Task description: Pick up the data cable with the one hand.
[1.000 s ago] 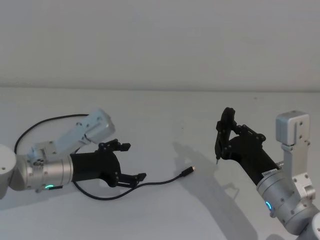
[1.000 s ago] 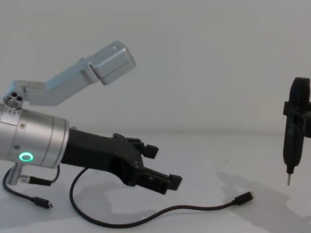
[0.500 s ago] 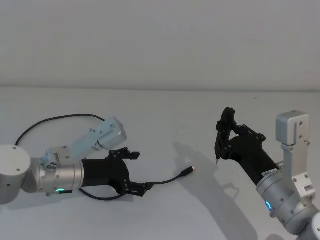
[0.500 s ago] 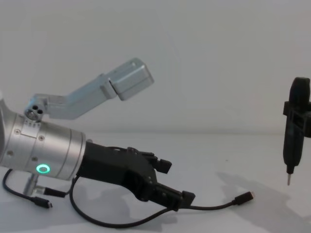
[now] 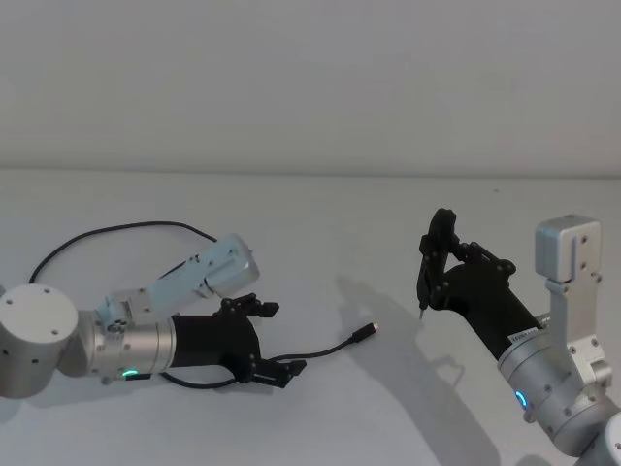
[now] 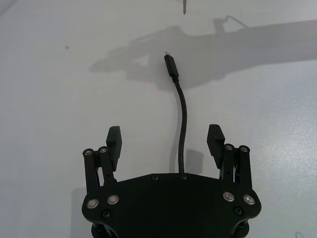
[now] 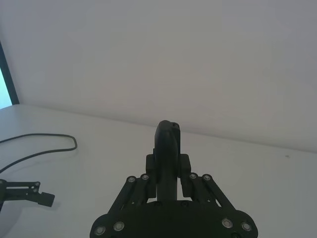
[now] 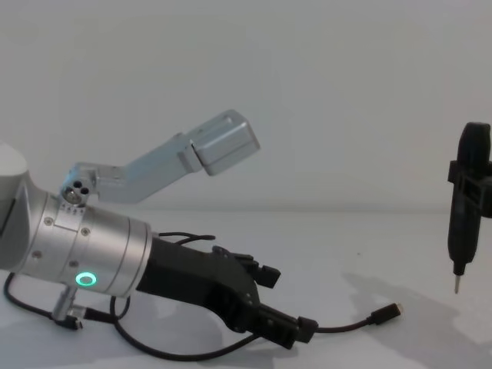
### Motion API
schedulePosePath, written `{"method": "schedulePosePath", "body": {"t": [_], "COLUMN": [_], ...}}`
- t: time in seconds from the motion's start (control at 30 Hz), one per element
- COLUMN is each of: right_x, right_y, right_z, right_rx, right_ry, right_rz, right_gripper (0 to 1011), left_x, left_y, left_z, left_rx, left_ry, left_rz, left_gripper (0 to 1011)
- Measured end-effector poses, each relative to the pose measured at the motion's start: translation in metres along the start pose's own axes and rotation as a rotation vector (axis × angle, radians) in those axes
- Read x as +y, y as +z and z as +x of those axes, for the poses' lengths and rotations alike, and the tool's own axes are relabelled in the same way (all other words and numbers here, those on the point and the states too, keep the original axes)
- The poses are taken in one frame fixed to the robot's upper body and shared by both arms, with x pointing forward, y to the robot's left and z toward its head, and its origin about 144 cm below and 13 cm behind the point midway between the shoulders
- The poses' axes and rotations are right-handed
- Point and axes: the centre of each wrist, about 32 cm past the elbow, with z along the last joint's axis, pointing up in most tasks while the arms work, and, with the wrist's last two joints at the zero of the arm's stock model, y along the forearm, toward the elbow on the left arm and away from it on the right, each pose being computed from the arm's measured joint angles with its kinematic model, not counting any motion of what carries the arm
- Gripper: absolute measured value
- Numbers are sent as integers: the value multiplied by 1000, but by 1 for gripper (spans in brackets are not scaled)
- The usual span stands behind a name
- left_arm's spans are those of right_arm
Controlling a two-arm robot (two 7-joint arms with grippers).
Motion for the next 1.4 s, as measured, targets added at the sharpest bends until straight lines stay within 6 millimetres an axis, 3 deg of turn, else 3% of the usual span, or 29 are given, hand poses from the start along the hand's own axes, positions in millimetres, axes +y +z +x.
{"method": "schedulePosePath", "body": {"t": [0.77,1.07,1.4], "right_x": [0,0,0], "right_y": [0,0,0], "right_z": [0,0,0], "right_rx": [0,0,0], "right_ry": [0,0,0], "right_rz": [0,0,0], "right_gripper": [274,275,274], "left_x": [-7,-8,-8], "left_y": [-4,-4,-5], "left_z": [-1,-2,-2], "left_rx": [22,25,27], "left_ry": [16,21,23], "left_rz": [25,30,32], "left_gripper": [1004,817,497]}}
